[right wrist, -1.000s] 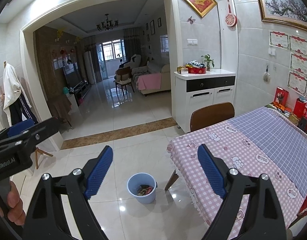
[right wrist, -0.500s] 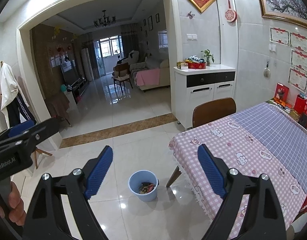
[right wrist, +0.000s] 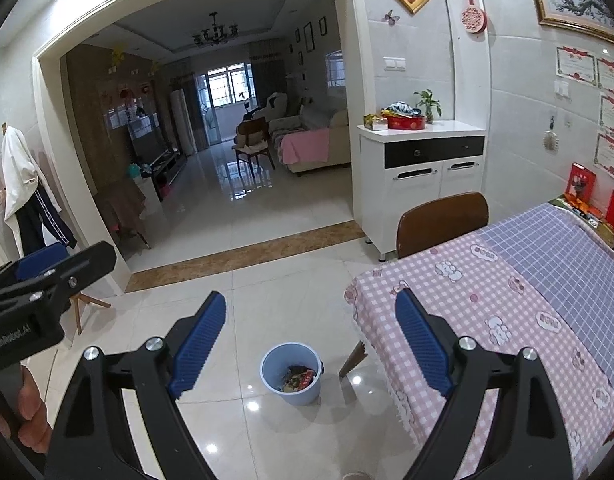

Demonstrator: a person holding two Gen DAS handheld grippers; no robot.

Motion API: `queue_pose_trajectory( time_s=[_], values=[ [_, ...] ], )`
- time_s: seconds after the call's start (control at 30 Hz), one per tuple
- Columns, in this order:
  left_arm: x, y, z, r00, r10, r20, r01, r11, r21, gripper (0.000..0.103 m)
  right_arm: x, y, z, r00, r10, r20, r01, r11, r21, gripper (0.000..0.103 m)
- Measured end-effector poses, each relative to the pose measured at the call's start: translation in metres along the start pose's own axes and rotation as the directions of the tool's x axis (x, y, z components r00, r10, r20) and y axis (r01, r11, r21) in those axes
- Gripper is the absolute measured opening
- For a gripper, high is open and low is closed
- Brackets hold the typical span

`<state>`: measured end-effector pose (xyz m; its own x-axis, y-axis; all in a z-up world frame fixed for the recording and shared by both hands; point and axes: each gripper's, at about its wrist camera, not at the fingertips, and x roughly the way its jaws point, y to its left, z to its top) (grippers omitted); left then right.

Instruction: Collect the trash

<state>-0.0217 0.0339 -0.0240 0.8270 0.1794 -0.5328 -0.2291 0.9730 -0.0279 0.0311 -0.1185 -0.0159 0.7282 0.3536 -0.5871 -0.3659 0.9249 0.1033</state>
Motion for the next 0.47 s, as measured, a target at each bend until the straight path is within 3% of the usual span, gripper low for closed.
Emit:
queue_pose_trajectory(
  time_s=[0.47],
  values=[
    [0.064, -0.031, 0.035, 0.998, 0.050, -0.050, -0.051, 0.999, -0.013, 0.094, 0.061, -0.047, 0.040, 0.998, 0.048, -0.037, -0.049, 0.999, -0.014, 0.085]
  ],
)
